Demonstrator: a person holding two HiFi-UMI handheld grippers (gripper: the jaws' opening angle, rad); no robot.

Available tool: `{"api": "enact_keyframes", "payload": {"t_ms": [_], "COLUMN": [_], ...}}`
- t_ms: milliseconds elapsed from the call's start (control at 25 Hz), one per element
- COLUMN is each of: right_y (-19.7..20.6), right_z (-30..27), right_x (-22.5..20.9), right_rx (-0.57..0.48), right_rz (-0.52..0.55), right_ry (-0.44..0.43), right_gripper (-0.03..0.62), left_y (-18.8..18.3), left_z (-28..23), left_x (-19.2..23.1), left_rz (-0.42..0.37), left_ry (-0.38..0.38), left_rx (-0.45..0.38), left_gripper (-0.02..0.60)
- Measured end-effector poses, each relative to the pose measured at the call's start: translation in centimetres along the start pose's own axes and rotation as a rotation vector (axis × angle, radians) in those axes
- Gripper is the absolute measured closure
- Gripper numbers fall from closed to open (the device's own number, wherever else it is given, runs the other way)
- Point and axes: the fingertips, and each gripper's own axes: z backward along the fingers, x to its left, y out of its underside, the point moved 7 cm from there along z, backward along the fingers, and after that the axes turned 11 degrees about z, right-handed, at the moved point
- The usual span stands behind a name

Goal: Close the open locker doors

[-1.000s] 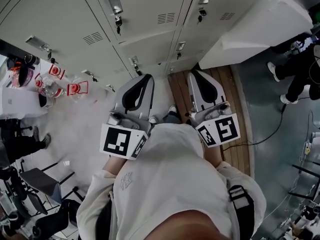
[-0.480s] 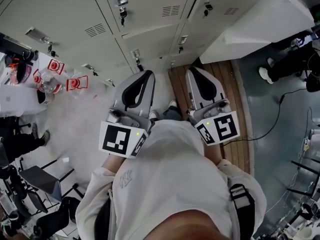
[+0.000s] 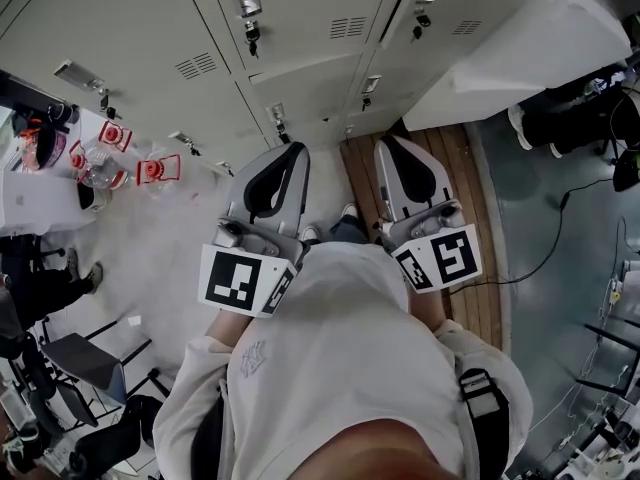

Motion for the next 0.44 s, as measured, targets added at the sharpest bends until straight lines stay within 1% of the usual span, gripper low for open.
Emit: {"api": "enact_keyframes", "payload": {"t_ms": [440], "right_y": [-0.14], "right_z": [-0.73], "right_x": [0.55], "right_rx": [-0.006], "right_rz": [-0.005], "right_ry": [-0.019], "right_gripper": [0.580], "left_y": [-0.43], "left_z": [0.48], "left_x": [0.49], "left_rz": [-0.001], "left_ry": [-0.014], "left_rx": [-0.013], "left_gripper": [0.572]}}
